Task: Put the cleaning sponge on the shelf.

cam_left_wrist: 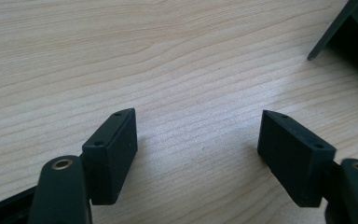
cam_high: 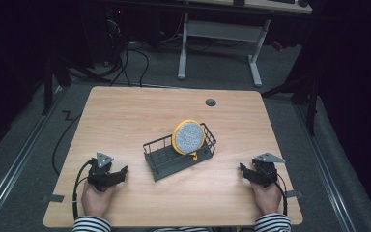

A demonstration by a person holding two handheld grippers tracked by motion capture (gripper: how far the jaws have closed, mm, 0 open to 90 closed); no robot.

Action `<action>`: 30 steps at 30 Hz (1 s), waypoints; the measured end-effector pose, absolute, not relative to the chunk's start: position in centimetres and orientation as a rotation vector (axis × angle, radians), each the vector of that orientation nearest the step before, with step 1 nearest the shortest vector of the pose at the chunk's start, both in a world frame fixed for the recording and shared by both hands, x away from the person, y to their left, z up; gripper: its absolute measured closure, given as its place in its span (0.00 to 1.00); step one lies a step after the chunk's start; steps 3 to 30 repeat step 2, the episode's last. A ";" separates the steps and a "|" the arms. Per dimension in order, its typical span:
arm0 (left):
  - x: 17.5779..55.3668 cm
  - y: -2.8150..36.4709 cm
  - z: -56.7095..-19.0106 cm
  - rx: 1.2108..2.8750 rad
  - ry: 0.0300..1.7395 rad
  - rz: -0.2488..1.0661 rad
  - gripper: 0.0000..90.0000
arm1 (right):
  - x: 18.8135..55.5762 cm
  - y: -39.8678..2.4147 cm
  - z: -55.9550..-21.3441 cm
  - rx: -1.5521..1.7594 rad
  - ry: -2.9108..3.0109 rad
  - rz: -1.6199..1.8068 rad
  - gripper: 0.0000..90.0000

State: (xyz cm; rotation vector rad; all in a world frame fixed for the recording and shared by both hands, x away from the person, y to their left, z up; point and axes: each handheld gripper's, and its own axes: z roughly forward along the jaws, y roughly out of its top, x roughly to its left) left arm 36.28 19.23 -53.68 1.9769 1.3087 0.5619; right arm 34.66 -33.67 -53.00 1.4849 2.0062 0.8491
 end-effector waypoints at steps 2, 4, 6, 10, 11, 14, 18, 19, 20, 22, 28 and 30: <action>36.2 19.3 -53.7 1.976 1.310 0.562 0.32 | 34.7 -33.7 -53.0 1.500 2.003 0.851 0.44; 36.2 19.3 -53.7 1.976 1.310 0.562 0.32 | 34.7 -33.7 -53.0 1.500 2.003 0.851 0.44; 36.2 19.3 -53.7 1.976 1.310 0.562 0.32 | 34.7 -33.7 -53.0 1.500 2.003 0.851 0.44; 36.2 19.3 -53.7 1.976 1.310 0.562 0.32 | 34.7 -33.7 -53.0 1.500 2.003 0.851 0.44; 36.2 19.3 -53.7 1.976 1.310 0.562 0.32 | 34.7 -33.7 -53.0 1.500 2.003 0.851 0.44; 36.2 19.3 -53.7 1.976 1.310 0.562 0.32 | 34.7 -33.7 -53.0 1.500 2.003 0.851 0.44; 36.2 19.3 -53.7 1.976 1.310 0.562 0.32 | 34.7 -33.7 -53.0 1.500 2.003 0.851 0.44; 36.2 19.3 -53.7 1.976 1.310 0.562 0.32 | 34.7 -33.7 -53.0 1.500 2.003 0.851 0.44; 36.2 19.3 -53.7 1.976 1.310 0.562 0.32 | 34.7 -33.7 -53.0 1.500 2.003 0.851 0.44; 36.2 19.3 -53.7 1.976 1.310 0.562 0.32 | 34.7 -33.7 -53.0 1.500 2.003 0.851 0.44; 36.2 19.3 -53.7 1.976 1.310 0.562 0.32 | 34.7 -33.7 -53.0 1.500 2.003 0.851 0.44; 36.2 19.3 -53.7 1.976 1.310 0.562 0.32 | 34.7 -33.7 -53.0 1.500 2.003 0.851 0.44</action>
